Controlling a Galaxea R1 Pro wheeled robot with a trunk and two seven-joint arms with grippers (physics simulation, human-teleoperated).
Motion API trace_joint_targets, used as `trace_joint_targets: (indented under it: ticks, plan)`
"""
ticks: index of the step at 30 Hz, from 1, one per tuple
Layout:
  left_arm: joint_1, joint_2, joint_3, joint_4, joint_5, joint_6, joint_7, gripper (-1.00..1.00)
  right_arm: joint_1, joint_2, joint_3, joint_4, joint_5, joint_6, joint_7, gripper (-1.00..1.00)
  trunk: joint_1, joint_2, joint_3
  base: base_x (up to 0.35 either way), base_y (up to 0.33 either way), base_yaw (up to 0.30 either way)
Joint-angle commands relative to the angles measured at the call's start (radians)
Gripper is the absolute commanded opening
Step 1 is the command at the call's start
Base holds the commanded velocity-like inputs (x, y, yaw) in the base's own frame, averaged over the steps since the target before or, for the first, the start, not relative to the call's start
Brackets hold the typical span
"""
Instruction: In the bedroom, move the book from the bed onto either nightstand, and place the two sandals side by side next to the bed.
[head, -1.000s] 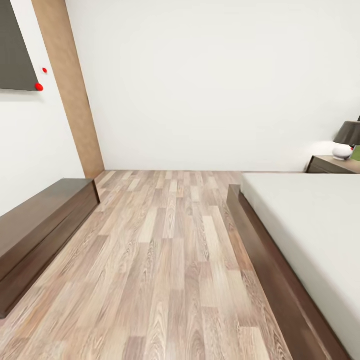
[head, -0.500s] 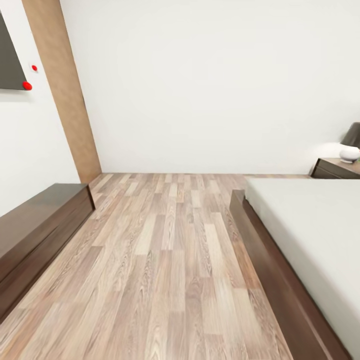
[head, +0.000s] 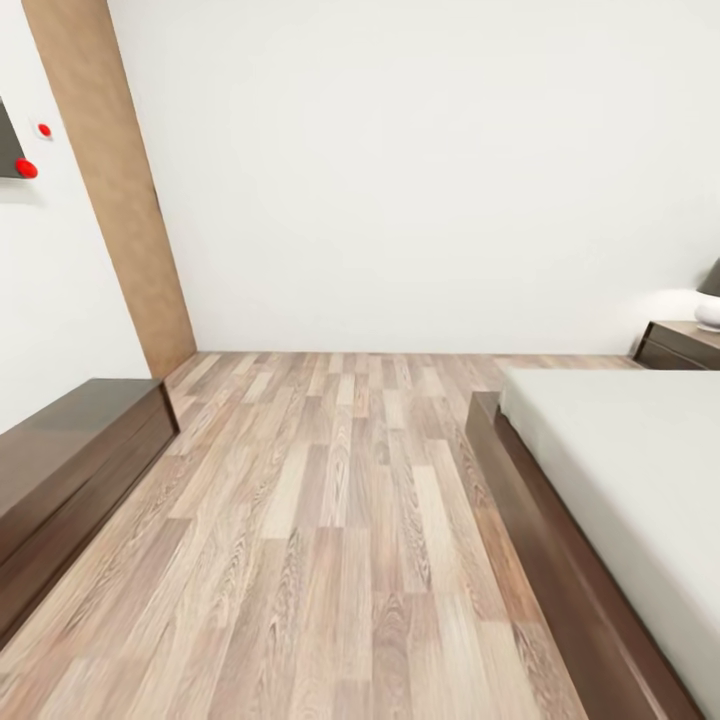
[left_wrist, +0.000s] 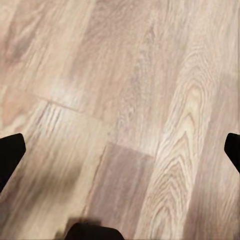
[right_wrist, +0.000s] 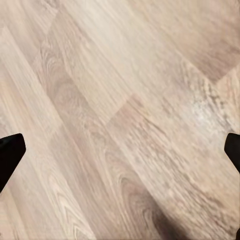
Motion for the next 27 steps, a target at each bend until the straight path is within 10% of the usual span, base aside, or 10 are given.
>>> trace_joint_targets:
  ticks: [1, 27]
  plan:
    - [-0.001, 0.0, -0.008, 0.001, 0.006, -0.005, -0.002, 1.0, -0.002, 0.001, 0.007, 0.005, -0.004, -0.007, 0.006, 1.0, 0.0, 0.0, -0.001, 0.344, 0.0, 0.0]
    - [-0.001, 0.0, -0.009, 0.001, 0.006, -0.005, -0.001, 1.0, -0.002, 0.026, 0.01, 0.004, -0.002, -0.009, -0.131, 1.0, 0.0, 0.0, -0.001, 0.344, 0.0, 0.0]
